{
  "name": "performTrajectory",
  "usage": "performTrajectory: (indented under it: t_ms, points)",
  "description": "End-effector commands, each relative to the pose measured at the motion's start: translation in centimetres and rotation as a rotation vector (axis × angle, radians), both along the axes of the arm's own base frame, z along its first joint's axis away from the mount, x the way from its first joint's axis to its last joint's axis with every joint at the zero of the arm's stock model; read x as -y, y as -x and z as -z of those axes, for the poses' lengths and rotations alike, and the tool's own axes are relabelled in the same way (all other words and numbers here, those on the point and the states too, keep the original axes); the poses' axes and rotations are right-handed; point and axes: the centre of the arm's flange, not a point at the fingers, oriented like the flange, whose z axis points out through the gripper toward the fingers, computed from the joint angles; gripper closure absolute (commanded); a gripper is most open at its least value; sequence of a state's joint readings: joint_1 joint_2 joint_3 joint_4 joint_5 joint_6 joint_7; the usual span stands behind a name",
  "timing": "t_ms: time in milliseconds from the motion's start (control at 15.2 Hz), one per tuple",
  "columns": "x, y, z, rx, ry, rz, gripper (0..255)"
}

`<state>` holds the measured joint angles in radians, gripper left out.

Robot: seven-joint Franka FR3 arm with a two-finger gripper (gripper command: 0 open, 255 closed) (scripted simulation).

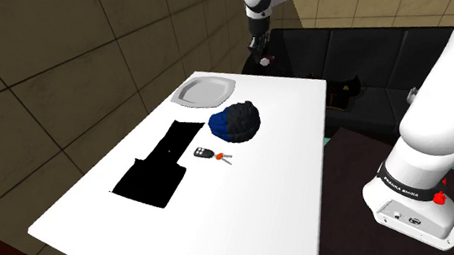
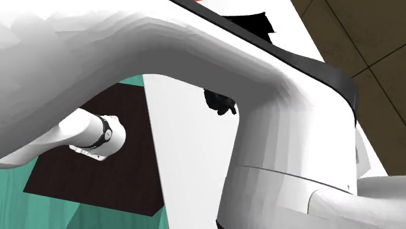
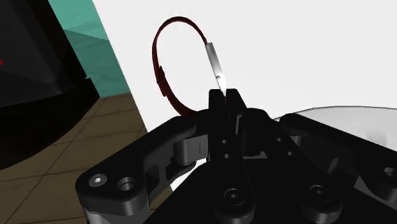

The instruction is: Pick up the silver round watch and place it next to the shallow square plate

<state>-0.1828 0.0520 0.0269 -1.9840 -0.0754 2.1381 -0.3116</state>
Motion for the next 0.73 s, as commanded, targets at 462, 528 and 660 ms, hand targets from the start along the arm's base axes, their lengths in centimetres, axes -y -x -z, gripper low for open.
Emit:
performTrajectory:
  t_ms: [462,528,660]
  points:
    - [3.9,-3.6,2.5,0.000,0.001,-0.001,255]
    - [3.9,-3.6,3.0,0.000,0.001,-0.001,255]
    - [3.9,-3.6,4.1,0.000,0.001,-0.001,255]
